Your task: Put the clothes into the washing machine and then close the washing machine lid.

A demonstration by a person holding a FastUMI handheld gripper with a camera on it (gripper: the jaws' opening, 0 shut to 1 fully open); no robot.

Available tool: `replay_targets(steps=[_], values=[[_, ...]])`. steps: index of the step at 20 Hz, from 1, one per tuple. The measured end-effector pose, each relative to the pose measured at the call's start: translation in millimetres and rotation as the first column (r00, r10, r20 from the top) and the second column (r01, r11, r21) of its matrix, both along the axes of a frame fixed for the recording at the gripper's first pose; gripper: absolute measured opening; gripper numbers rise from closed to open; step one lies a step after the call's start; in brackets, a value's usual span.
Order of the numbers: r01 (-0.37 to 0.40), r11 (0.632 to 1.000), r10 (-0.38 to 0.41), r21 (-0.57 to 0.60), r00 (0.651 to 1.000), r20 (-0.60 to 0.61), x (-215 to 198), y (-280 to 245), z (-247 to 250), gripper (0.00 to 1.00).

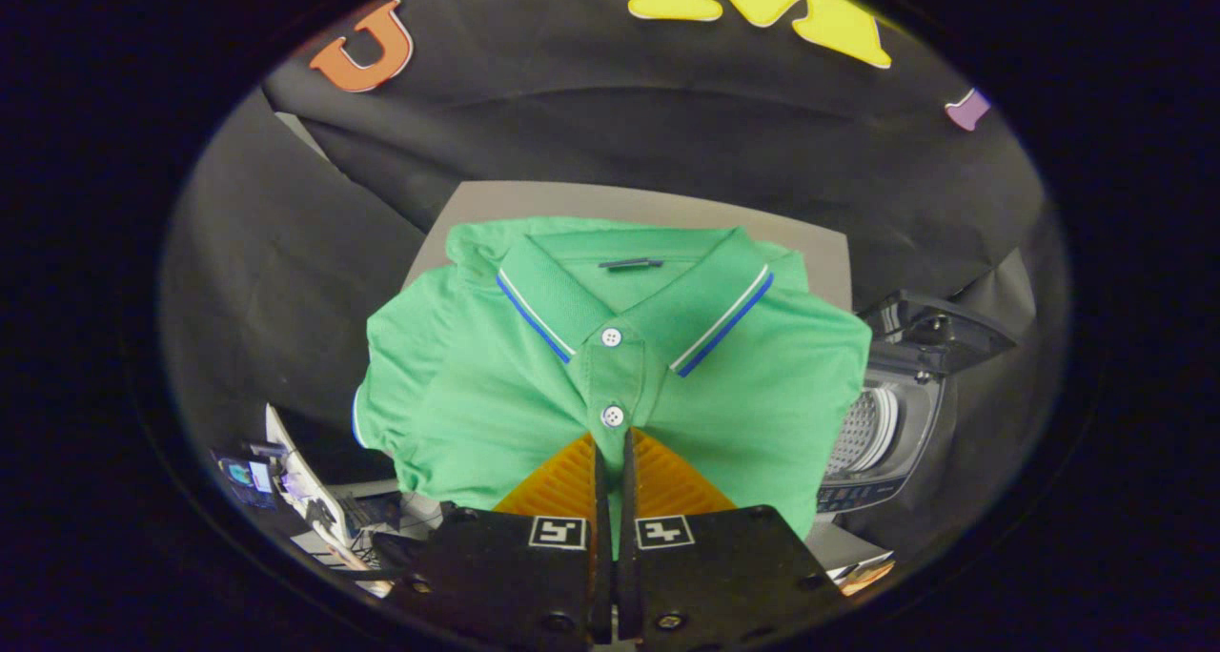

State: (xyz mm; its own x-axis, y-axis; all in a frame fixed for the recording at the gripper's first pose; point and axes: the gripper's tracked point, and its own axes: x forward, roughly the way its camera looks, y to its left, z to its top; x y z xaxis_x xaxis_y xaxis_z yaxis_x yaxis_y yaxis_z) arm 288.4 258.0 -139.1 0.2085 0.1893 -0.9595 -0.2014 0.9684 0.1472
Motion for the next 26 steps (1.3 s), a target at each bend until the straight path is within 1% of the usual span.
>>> replay_targets(steps=[3, 6, 13, 18, 20, 26], values=[[0.006, 0.999, -0.005, -0.033, 0.999, 0.045, 1, -18, 9, 0.06], [0.033, 0.997, -0.027, -0.07, 0.996, 0.084, -7, -45, 19, 0.06], [0.166, 0.981, -0.151, -0.102, 0.978, 0.144, -26, -113, 32, 0.06], [0.29, 0.954, -0.275, -0.07, 0.945, 0.176, -48, -172, 35, 0.06], [0.321, 0.944, -0.303, -0.072, 0.933, 0.195, -55, -193, 40, 0.06], [0.395, 0.911, -0.356, -0.114, 0.897, 0.264, -69, -257, 49, 0.06]])
